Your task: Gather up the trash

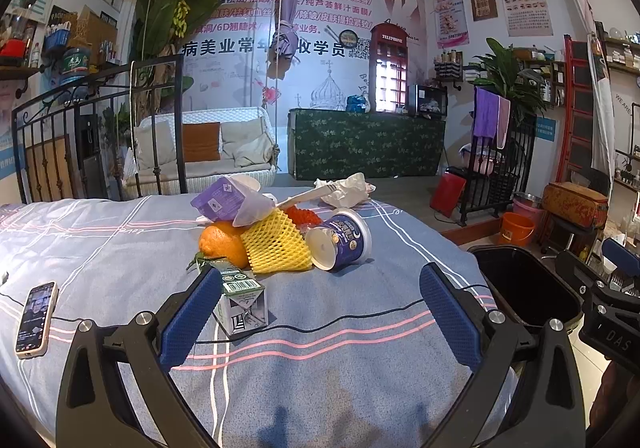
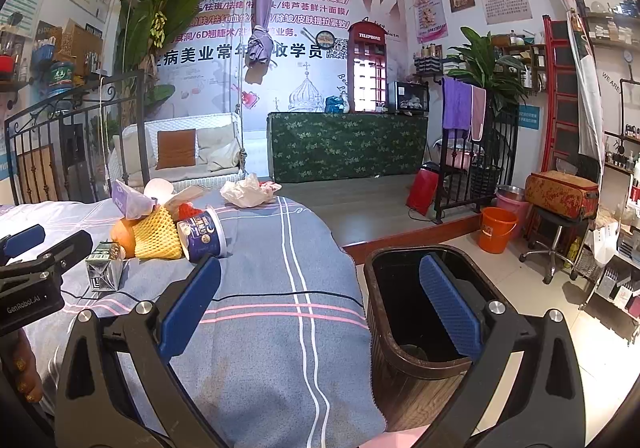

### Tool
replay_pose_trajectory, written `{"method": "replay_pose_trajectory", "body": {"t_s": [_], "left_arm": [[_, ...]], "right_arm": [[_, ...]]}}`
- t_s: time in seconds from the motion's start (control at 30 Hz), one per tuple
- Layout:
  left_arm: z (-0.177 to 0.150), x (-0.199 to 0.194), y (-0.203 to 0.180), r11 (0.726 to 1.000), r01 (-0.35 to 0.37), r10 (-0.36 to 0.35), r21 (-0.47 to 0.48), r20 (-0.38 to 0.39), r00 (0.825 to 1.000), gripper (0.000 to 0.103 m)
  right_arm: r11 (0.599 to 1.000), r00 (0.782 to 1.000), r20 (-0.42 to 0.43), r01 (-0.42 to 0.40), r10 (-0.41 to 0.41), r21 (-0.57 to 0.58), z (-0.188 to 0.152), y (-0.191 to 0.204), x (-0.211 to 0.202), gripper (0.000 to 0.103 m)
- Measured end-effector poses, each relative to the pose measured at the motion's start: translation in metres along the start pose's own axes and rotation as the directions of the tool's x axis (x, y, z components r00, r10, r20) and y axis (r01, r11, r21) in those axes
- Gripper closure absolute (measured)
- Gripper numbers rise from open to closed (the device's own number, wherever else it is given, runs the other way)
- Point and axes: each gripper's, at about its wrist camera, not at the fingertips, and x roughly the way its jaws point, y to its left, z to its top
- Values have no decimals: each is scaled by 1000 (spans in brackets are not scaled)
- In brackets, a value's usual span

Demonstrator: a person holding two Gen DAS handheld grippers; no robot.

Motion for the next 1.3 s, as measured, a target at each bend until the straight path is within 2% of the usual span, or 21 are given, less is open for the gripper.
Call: {"method": "replay_pose_trajectory", "body": {"t_s": [1.1,1.23,1.3], "left_arm": [[-2,3,0,1000,0,0,-2,-8,1000,5],[-4,5,2,1000,-4,4,-6,-26,1000,5],[-7,10,5,1000,-7,6,-15,-61,998,5]], "right_arm": [[1000,1000,-13,-8,8,7,-3,4,4,5],[1000,999,-37,-27,27,12,-3,6,13,5],[998,995,-84,-57,57,2,-5,12,24,5]]}}
